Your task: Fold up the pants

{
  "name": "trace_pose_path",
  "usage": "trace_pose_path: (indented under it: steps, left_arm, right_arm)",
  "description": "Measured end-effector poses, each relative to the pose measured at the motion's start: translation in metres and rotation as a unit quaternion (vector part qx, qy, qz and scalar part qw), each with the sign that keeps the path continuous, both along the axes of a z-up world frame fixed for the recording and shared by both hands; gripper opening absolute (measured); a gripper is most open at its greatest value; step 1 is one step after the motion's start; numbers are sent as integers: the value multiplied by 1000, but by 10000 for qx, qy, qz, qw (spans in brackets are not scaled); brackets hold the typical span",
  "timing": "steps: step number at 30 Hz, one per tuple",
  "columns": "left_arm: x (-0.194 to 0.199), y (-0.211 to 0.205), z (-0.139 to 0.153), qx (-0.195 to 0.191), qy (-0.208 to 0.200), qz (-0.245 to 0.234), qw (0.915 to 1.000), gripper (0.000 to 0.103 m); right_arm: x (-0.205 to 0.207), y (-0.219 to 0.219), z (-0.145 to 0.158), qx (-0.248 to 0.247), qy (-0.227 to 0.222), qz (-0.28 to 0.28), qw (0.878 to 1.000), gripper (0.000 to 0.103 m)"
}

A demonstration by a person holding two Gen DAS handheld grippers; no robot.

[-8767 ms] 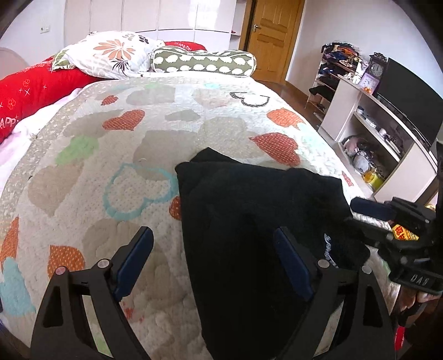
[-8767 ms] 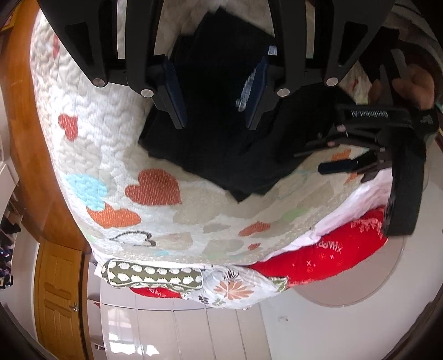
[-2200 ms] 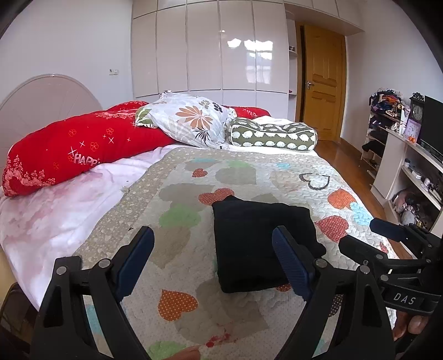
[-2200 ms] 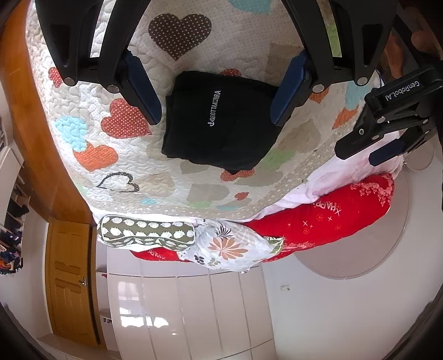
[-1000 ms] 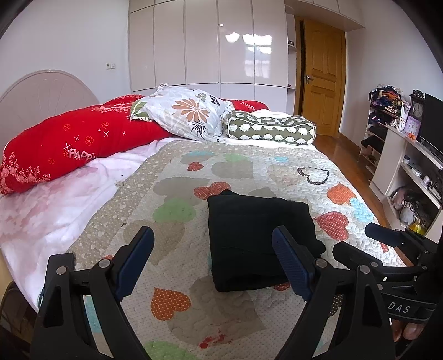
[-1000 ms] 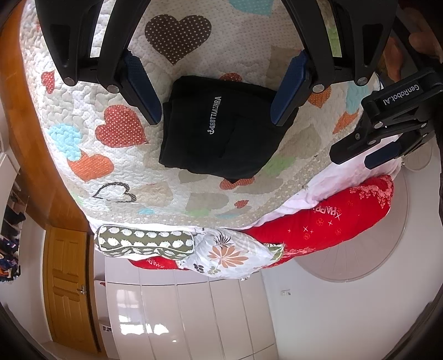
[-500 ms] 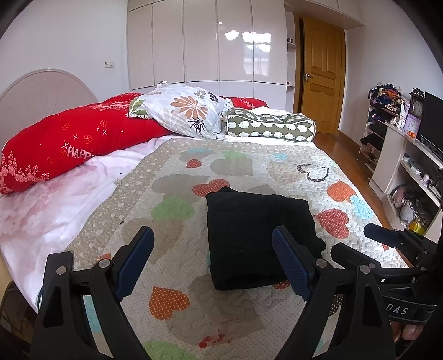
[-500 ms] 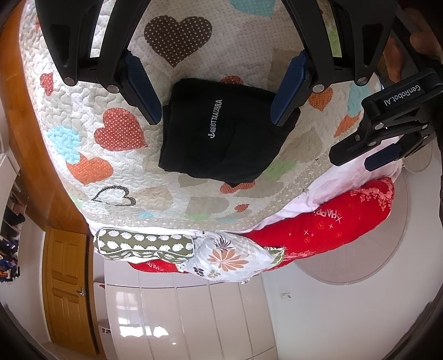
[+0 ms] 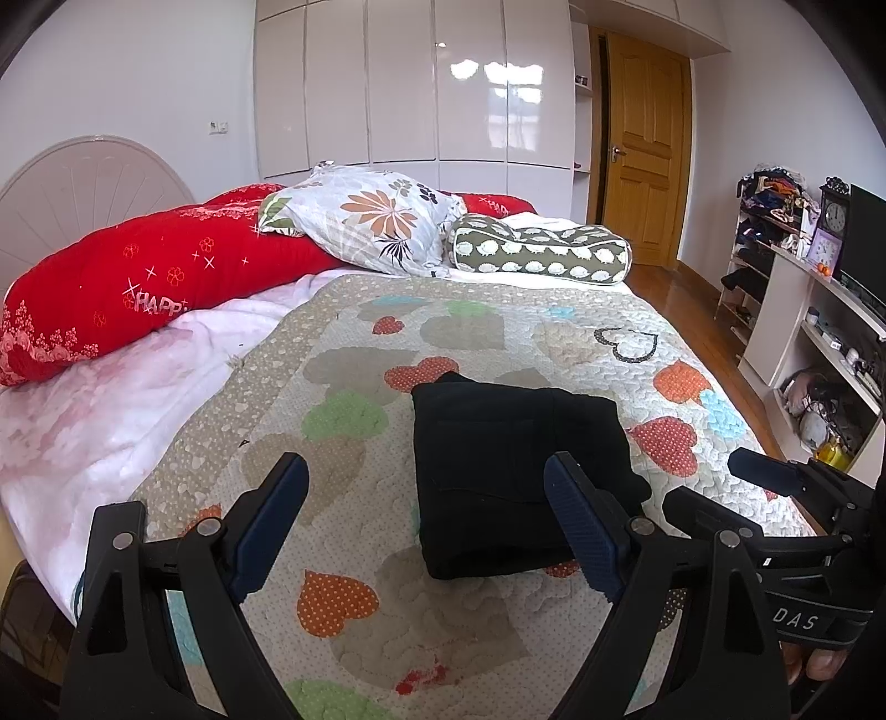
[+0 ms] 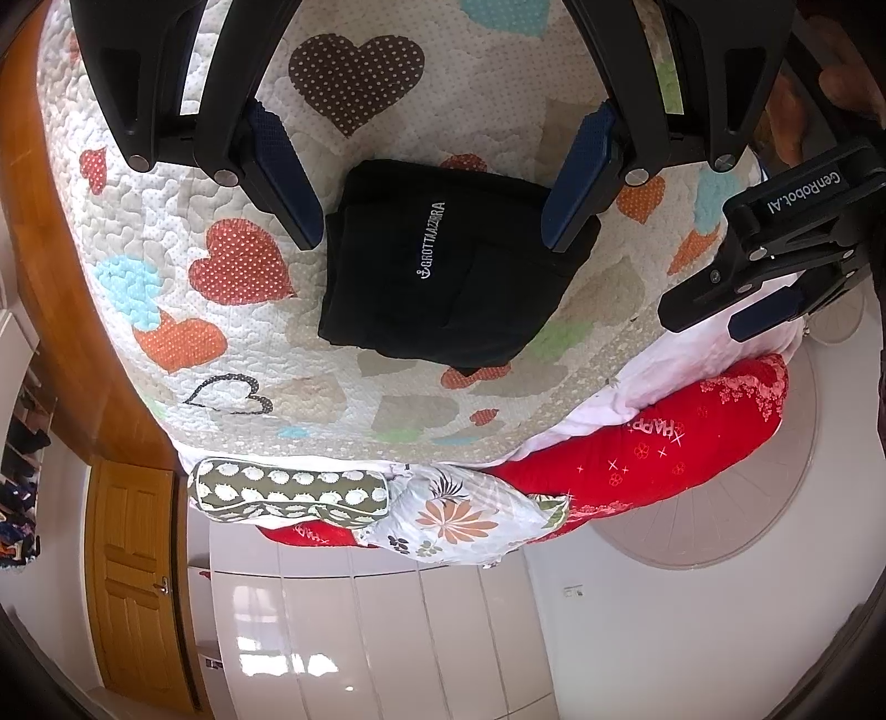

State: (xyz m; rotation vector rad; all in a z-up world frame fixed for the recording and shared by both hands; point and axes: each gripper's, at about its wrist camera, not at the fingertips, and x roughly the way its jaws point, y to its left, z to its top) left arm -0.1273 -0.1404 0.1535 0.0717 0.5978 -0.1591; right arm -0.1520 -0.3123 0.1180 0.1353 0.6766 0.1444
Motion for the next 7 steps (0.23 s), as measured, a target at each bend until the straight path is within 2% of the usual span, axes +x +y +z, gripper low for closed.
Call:
trace_pose_path:
  steps: [7]
  left_arm:
    - [-2, -1, -1, 62, -63, -53, 9999, 88]
  right_arm:
    - [-3, 1, -1, -28, 28, -4, 10000, 83]
